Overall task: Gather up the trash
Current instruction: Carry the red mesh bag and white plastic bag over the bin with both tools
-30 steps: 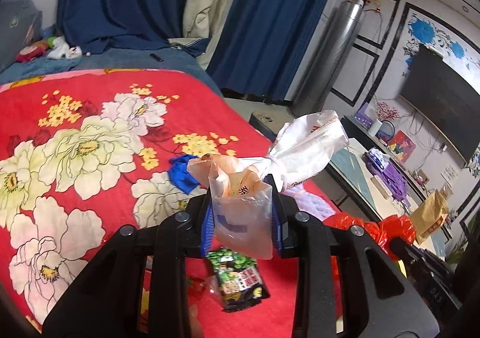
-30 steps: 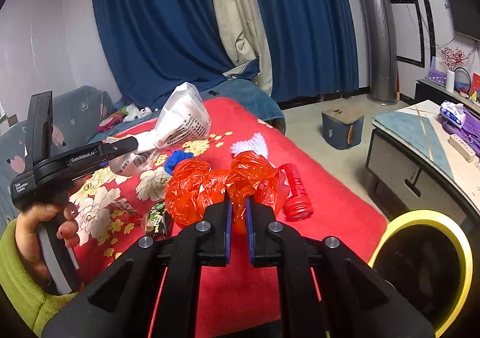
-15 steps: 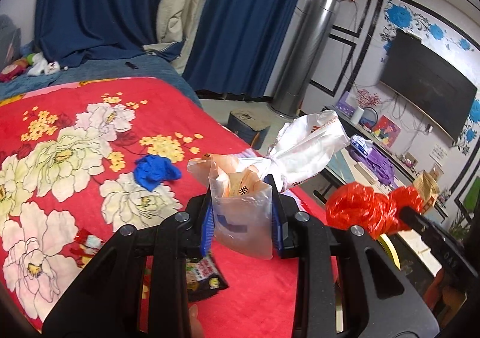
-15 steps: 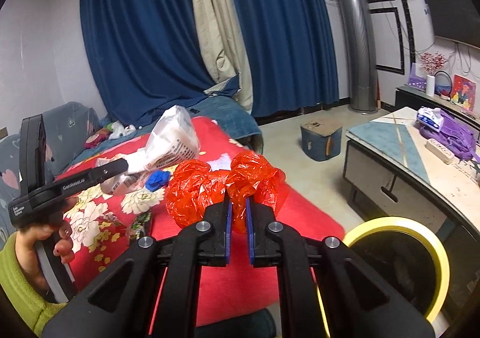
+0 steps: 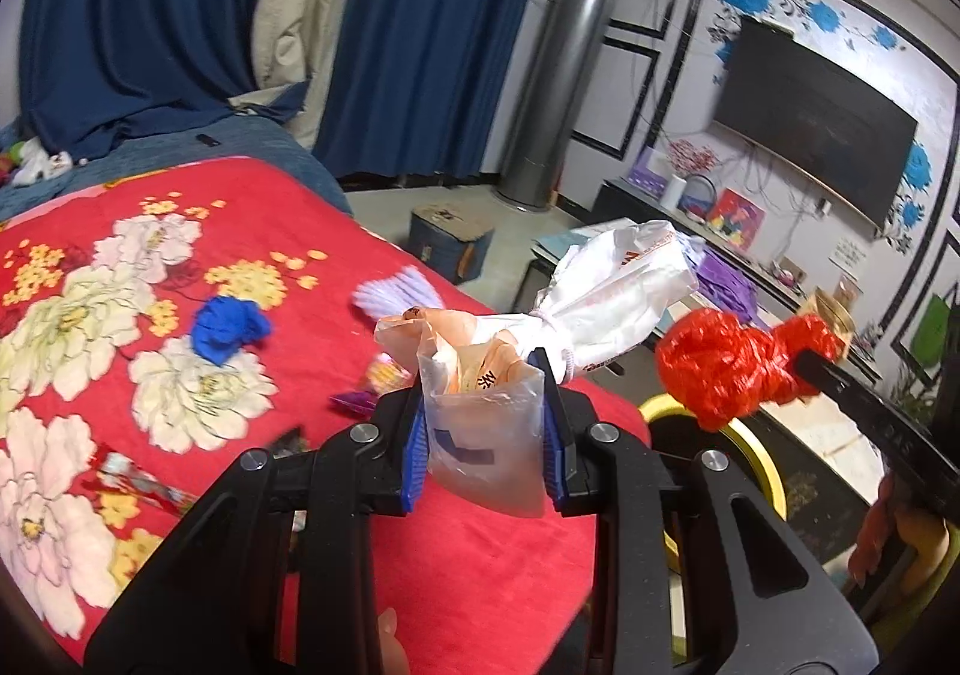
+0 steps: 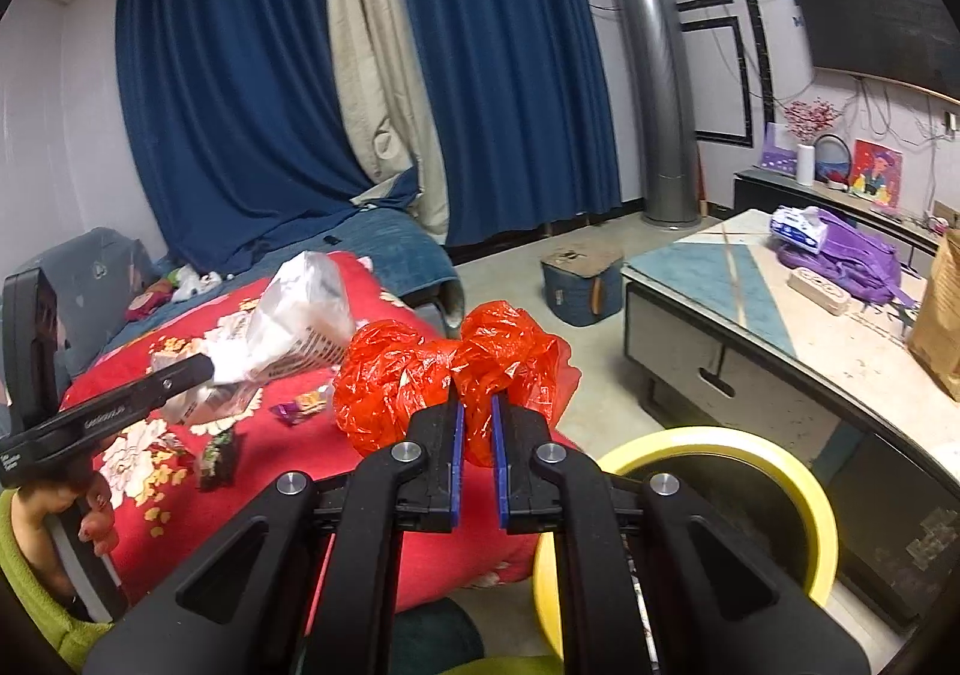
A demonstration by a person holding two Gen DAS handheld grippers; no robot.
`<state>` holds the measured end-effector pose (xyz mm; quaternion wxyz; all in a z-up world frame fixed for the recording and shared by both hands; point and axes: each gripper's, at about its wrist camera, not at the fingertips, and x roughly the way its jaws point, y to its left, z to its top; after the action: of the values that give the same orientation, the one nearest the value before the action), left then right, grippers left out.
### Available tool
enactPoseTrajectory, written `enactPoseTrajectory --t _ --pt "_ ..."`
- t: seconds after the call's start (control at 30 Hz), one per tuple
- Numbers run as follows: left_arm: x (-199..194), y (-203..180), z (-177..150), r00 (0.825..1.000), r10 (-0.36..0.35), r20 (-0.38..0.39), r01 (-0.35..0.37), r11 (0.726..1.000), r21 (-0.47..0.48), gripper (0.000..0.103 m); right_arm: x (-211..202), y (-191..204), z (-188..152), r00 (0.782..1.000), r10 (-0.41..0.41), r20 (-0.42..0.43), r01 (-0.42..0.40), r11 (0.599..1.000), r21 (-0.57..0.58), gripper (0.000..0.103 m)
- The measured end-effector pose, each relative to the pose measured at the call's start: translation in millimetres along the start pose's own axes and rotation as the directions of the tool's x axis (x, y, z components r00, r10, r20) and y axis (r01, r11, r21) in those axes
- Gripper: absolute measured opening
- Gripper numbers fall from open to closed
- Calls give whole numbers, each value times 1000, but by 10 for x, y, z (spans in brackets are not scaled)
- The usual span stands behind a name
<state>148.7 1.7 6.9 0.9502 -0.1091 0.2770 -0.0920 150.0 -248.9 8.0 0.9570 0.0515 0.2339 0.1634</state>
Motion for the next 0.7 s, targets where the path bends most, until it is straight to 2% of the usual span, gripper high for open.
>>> enactPoseTrajectory --t 0.7 --pt "310 -638 -386 991 -63 -116 80 986 146 23 -125 -793 -127 986 -164 16 162 982 97 8"
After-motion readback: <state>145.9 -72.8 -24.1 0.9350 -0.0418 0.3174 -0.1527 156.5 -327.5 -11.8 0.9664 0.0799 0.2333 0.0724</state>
